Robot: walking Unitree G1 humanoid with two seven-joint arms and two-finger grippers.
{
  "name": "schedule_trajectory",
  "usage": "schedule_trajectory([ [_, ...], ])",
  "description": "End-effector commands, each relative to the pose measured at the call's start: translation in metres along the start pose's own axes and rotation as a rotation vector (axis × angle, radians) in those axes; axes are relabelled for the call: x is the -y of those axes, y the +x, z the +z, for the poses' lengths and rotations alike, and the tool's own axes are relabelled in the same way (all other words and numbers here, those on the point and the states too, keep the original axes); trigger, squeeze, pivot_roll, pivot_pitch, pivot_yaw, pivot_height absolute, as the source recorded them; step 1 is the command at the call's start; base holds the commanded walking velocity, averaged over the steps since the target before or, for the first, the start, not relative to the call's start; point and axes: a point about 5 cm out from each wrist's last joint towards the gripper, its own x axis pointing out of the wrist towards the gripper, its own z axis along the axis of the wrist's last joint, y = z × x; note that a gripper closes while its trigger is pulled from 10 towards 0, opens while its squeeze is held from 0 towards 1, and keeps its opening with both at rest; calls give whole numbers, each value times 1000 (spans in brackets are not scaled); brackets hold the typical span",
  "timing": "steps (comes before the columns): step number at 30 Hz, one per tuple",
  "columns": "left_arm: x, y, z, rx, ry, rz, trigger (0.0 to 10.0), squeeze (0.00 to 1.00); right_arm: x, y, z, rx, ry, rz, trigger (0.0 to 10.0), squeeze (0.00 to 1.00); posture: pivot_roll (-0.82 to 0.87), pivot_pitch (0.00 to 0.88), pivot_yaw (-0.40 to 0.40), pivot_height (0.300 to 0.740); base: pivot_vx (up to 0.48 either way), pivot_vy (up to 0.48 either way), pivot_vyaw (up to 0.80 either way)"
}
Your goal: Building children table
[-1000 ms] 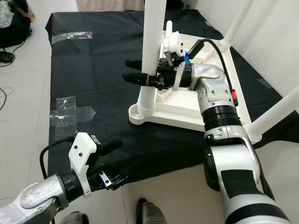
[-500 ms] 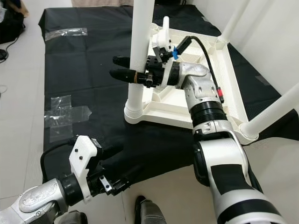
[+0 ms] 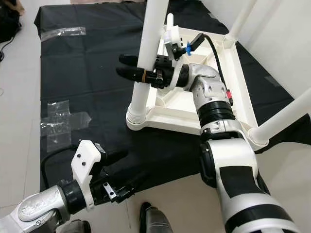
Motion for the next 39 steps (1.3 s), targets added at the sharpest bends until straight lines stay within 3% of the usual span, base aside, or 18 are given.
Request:
schedule_trajectory([
  [1,4,-2,-2,-16,-13,-16,10000,0,-1,3,-2,16,1,15,10000,0,44,259,-119,740,0,0,0],
  [10,0,-4,0,-20,2,-6,10000,0,-6,1,-11,-5,-13,43,10000,0,50,265,-118,740,0,0,0],
  [19,-8,-2,4,-11,30,16,10000,0,-6,-5,-24,-159,-46,-29,10000,0,40,267,-104,740,0,0,0],
  [26,-10,0,5,-5,37,22,10000,0,-9,-3,-30,-209,-38,-61,10000,0,31,247,-100,740,0,0,0],
  [32,-12,2,5,-1,42,24,10000,0,-4,3,-35,-235,-12,-167,10000,0,28,230,-105,740,0,0,0],
  [34,-13,3,6,5,47,32,10000,0,3,4,-36,-235,10,-288,10000,0,28,231,-107,740,0,0,0],
  [39,-15,4,8,9,55,40,10000,0,11,-1,-37,-231,14,-447,10000,0,25,236,-109,740,0,0,0],
])
